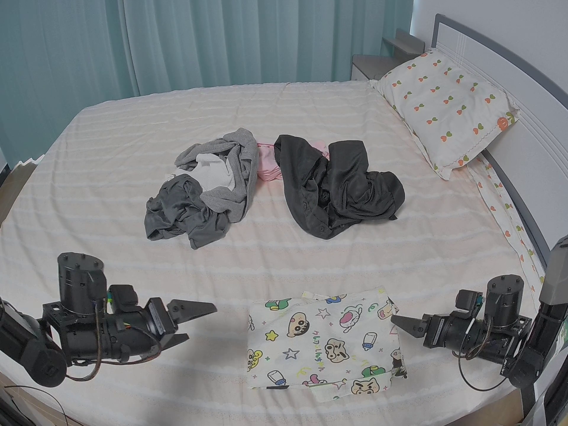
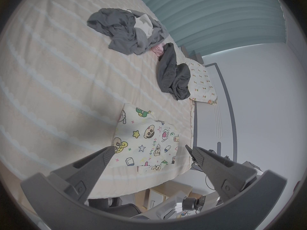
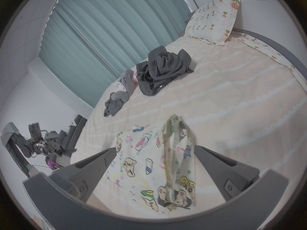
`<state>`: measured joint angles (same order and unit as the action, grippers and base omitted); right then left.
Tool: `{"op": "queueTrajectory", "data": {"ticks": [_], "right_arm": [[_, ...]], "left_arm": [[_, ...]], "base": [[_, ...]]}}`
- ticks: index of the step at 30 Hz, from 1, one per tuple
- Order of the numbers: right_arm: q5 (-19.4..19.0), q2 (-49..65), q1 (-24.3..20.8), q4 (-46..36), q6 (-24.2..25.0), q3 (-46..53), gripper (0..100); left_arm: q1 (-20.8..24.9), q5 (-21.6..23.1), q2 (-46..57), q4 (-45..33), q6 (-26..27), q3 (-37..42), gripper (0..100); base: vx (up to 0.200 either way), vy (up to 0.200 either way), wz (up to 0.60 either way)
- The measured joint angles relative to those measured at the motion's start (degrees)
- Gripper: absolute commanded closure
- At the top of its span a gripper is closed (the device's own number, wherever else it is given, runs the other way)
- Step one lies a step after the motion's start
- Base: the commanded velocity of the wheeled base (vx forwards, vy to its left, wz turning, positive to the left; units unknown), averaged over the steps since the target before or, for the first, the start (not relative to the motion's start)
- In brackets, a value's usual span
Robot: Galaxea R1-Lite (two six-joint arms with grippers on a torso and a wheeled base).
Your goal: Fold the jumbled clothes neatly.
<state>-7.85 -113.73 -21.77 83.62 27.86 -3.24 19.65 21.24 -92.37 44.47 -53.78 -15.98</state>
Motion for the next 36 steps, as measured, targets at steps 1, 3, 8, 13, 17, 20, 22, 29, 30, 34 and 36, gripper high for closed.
{"op": "queueTrajectory", "data": {"ticks": [1, 3, 8, 13, 17, 20, 22, 29, 30, 34, 36], "right_arm": [[-0.79, 0.2, 0.39, 0.05, 0.24, -0.41, 0], [-3.25, 0.55, 1.08, 0.27, 1.34, -1.05, 0], [-5.97, 0.89, 2.27, 0.46, 4.5, -1.46, 0], [-6.08, -0.11, 2.73, 0.52, 4.63, -1.63, 0], [-6.13, -1.9, 3.36, 0.17, 4.22, -2.46, 0], [-6.55, -4.3, 4.22, 0.0, 3.43, -3.45, 0], [-7.41, -5.99, 4.72, -0.05, 1.97, -3.86, 0], [-14.79, -11.5, 6.29, -0.9, -3.32, -6.7, 0], [-15.02, -12.0, 6.38, -1.51, -3.5, -7.47, 0], [-15.74, -13.59, 6.64, -7.8, -4.13, -11.14, 0], [-16.58, -14.06, 6.86, -10.07, -4.38, -13.12, 0]], "left_arm": [[1.32, -0.35, -0.55, -0.05, -0.22, -0.59, 0], [3.63, -0.88, -1.56, -0.18, -0.65, -1.73, 0], [6.61, -1.48, -3.44, -0.38, -1.17, -4.52, 0], [7.17, -1.78, -6.03, -0.05, -0.4, -5.64, 0], [7.06, -2.0, -9.39, 0.13, 3.15, -6.84, 0], [7.11, -2.85, -12.75, 0.17, 7.31, -8.0, 0], [6.97, -3.36, -14.69, 0.22, 8.74, -8.59, 0], [3.74, -2.24, -21.94, 1.67, 15.42, -9.81, 0], [3.36, -2.0, -22.85, 2.49, 16.35, -9.84, 0], [2.32, -1.04, -26.67, 7.25, 18.7, -9.75, 0], [2.01, -0.72, -28.66, 9.72, 19.16, -9.76, 0]], "base": [[0.0, -0.2, 0.0], [0.0, -0.2, 0.0], [0.0, -0.2, 0.0], [0.0, 0.0, 0.0], [0.0, 0.0, 0.0], [0.0, 0.0, 0.0], [0.0, 0.0, 0.0], [0.0, 0.0, 0.0], [0.0, 0.0, 0.0], [0.0, 0.0, 0.0], [0.0, 0.0, 0.0]]}}
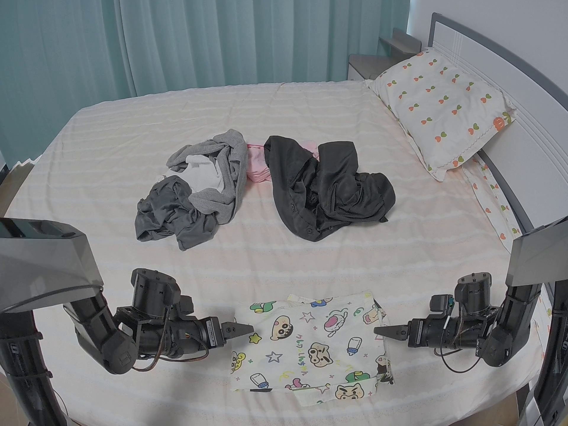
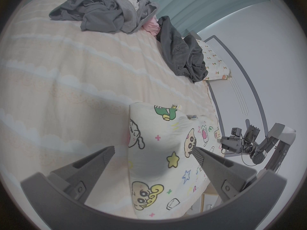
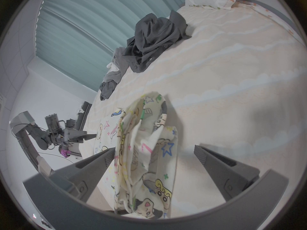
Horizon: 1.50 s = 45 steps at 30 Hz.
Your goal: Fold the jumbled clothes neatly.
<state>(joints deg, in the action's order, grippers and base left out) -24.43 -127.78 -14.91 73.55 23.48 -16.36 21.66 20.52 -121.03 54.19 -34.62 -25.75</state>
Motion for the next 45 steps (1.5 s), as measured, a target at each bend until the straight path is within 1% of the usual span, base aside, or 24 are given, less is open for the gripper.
{"op": "queueTrajectory", "data": {"ticks": [3, 4, 8, 16, 21, 28, 33, 36, 37, 45], "right_arm": [[-2.66, -0.48, 0.52, -1.48, -0.22, -2.4, 0], [-4.12, -0.61, 0.77, -1.73, -0.24, -3.12, 0], [-7.62, -1.1, 1.52, -2.24, -0.16, -4.91, 0], [-7.97, -2.49, 1.82, -3.69, -0.17, -7.09, 0], [-7.91, -3.39, 1.61, -6.19, -0.73, -8.22, 0], [-7.89, -5.46, -0.35, -6.13, -2.18, -9.18, 0], [-8.03, -5.85, -2.23, -5.61, -2.24, -9.39, 0], [-8.19, -5.85, -3.8, -6.0, -1.84, -9.96, 0], [-8.24, -5.84, -4.16, -6.13, -1.62, -10.2, 100], [-8.52, -5.53, -5.23, -5.67, -1.07, -10.48, 100]], "left_arm": [[0.11, 0.28, -3.12, 4.22, 0.41, -0.32, 0], [0.16, 0.33, -4.06, 5.78, 0.49, -0.55, 0], [0.66, 0.45, -6.92, 7.25, 0.61, -1.76, 0], [2.47, -0.07, -10.36, 7.5, 0.9, -4.53, 0], [3.22, -0.11, -11.34, 7.31, 0.79, -6.12, 0], [4.96, -0.22, -12.26, 7.25, 0.44, -8.27, 0], [6.01, -0.24, -12.46, 7.23, -0.33, -8.87, 0], [6.62, -0.32, -12.52, 7.2, -1.69, -9.28, 0], [6.83, -0.33, -12.52, 7.2, -2.05, -9.4, 100], [7.61, -0.32, -12.39, 7.2, -2.96, -9.08, 100]], "base": [[0.0, 0.0, 0.0], [0.0, 0.0, 0.0], [0.0, 0.0, 0.0], [0.0, 0.0, 0.0], [0.0, 0.0, 0.0], [0.0, 0.0, 0.0], [0.0, 0.0, 0.0], [0.0, 0.0, 0.0], [0.0, 0.0, 0.0], [0.0, 0.0, 0.0]]}}
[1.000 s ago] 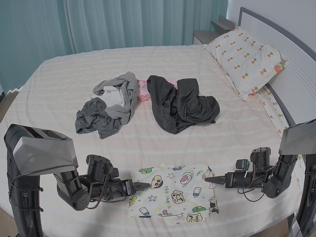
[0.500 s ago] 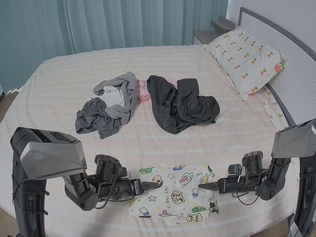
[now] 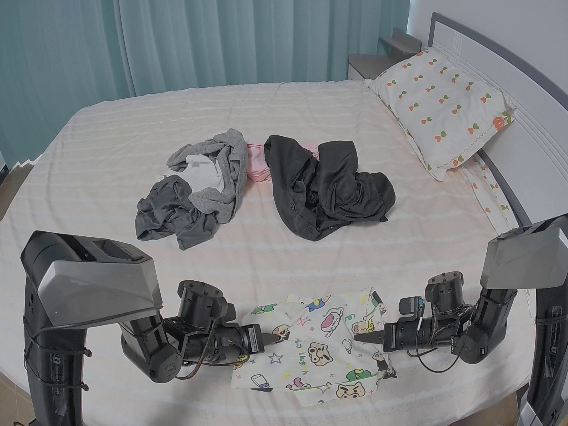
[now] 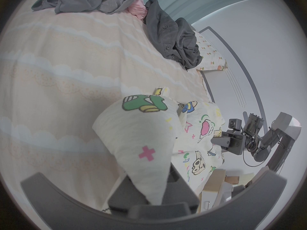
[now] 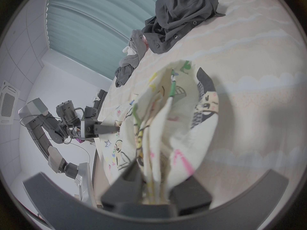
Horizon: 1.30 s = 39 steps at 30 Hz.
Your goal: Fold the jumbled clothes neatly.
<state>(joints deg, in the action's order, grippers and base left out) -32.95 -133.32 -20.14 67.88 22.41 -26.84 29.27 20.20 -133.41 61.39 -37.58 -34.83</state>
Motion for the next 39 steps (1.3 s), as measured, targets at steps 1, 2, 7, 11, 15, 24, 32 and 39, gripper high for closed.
{"op": "queueTrajectory", "data": {"ticks": [1, 2, 7, 11, 15, 24, 32, 39], "right_arm": [[-0.09, 0.27, -0.04, 0.17, 0.3, 0.26, 100], [-0.13, 0.6, -0.11, 0.28, 0.79, 0.52, 100], [-0.17, 2.58, -0.34, 1.48, 4.39, 1.6, 100], [-0.06, 4.1, -1.19, 2.77, 7.4, 2.32, 100], [0.13, 5.06, -1.94, 3.56, 8.94, 2.79, 100], [0.55, 6.13, -3.45, 4.13, 10.08, 3.5, 100], [0.63, 6.96, -4.34, 4.18, 10.06, 3.97, 100], [0.57, 7.19, -4.66, 4.16, 10.05, 4.28, 100]], "left_arm": [[0.3, -0.01, 0.06, 0.02, -0.02, 0.32, 100], [0.57, -0.22, 0.2, 0.05, -0.05, 0.57, 100], [1.71, -3.05, 1.61, -0.49, -1.01, 1.29, 100], [2.39, -4.25, 3.95, -5.34, -1.68, 1.34, 100], [2.67, -4.55, 7.8, -13.09, -1.99, 0.82, 100], [2.36, -5.1, 14.03, -17.08, -2.13, -0.04, 100], [2.18, -5.45, 15.8, -17.14, -2.1, 0.96, 100], [1.73, -7.72, 16.96, -17.16, -2.12, 2.3, 100]], "base": [[0.0, 0.0, 0.0], [0.0, 0.0, 0.0], [0.0, 0.0, 0.0], [0.0, 0.0, 0.0], [0.0, 0.0, 0.0], [0.0, 0.0, 0.0], [0.0, 0.075, 0.0], [0.0, 0.2, 0.0]]}}
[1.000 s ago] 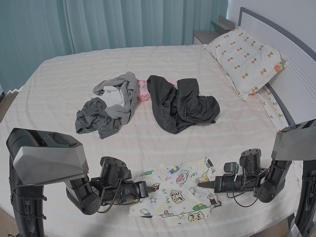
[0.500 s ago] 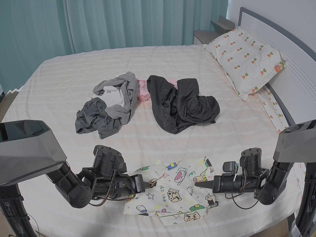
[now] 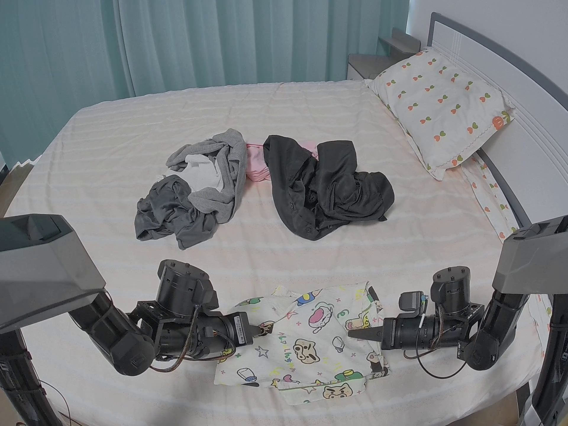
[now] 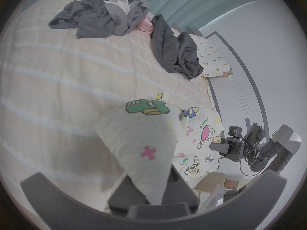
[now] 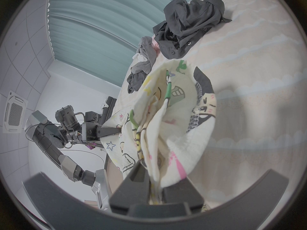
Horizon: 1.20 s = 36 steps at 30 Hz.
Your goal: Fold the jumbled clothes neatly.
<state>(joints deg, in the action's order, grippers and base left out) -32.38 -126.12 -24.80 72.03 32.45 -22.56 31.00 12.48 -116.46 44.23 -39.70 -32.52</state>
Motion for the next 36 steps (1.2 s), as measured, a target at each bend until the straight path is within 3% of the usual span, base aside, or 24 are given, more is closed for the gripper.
{"op": "queueTrajectory", "data": {"ticks": [27, 36], "right_arm": [[0.74, -0.61, -4.78, -0.55, -0.1, -0.89, 100], [1.12, -1.27, -5.52, -0.49, -0.21, -1.38, 100]], "left_arm": [[-2.58, -0.17, 2.51, 0.9, 0.44, 10.31, 100], [-3.58, -0.22, 2.6, 0.99, 0.44, 11.78, 100]], "base": [[0.0, 0.2, 0.0], [0.0, 0.0, 0.0]]}}
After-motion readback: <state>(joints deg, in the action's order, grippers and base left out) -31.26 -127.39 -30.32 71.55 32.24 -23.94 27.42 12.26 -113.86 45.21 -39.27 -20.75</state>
